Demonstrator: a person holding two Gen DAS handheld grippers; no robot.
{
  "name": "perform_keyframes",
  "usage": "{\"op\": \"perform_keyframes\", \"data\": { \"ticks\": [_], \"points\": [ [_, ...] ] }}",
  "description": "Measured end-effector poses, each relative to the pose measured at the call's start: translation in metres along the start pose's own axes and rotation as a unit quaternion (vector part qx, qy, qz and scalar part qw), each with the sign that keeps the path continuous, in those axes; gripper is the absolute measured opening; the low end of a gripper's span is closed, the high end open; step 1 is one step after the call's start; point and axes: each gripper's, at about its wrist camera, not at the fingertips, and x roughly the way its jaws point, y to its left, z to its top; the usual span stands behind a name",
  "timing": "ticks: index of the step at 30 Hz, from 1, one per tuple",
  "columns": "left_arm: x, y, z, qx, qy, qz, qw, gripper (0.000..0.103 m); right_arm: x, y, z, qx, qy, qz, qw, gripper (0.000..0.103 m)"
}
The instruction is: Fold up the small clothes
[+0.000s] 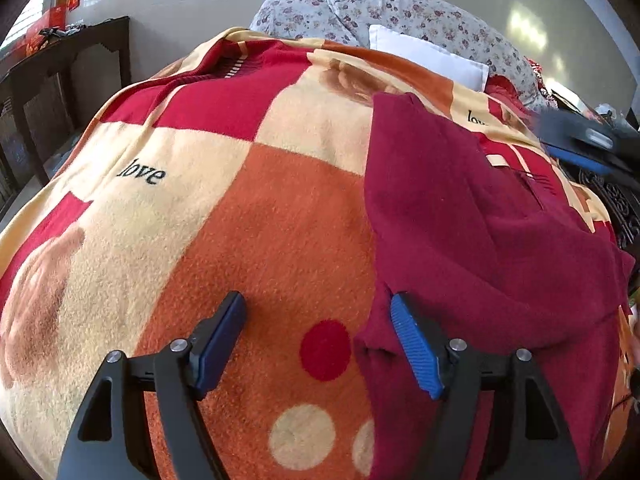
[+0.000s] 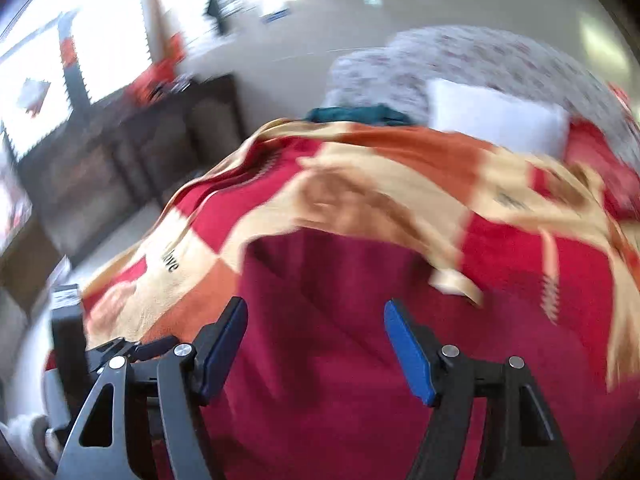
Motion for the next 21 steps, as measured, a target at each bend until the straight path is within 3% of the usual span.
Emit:
{"op": "perform_keyframes", "data": {
  "ticks": [3,5,6,7,11,18,21],
  "points": [
    [0.002,0.001,-0.001,0.003,-0.004,-0.005,1.0000,0.079,0.038,0.026,0.012,-0.044,0.016,0.012,0.999,0.075],
    [0.003,0.002,-0.002,0.005,-0.007,-0.009,0.9999,0.079,0.060,0.037,0.015,-0.079,0.030,-0.003,0.996,0.073],
    [0.002,0.003,-0.002,0.007,-0.008,-0.011,0.9999,0.079,0.067,0.038,0.014,-0.090,0.037,-0.008,0.995,0.050],
    [0.002,0.004,-0.001,0.007,-0.009,-0.013,0.9998,0.079,0.074,0.038,0.013,-0.099,0.048,-0.011,0.994,0.014],
    [-0.002,0.010,0.000,-0.005,-0.017,-0.022,0.9996,0.079,0.087,0.033,0.016,-0.076,0.055,0.001,0.996,0.012],
    [-0.012,0.016,0.003,-0.006,-0.053,0.018,0.9984,0.079,0.111,0.035,0.026,-0.037,0.028,0.006,0.999,0.009],
    [-0.011,0.014,0.003,-0.003,-0.054,0.017,0.9984,0.079,0.098,0.034,0.023,-0.030,0.018,0.011,0.999,0.012]
  ]
}}
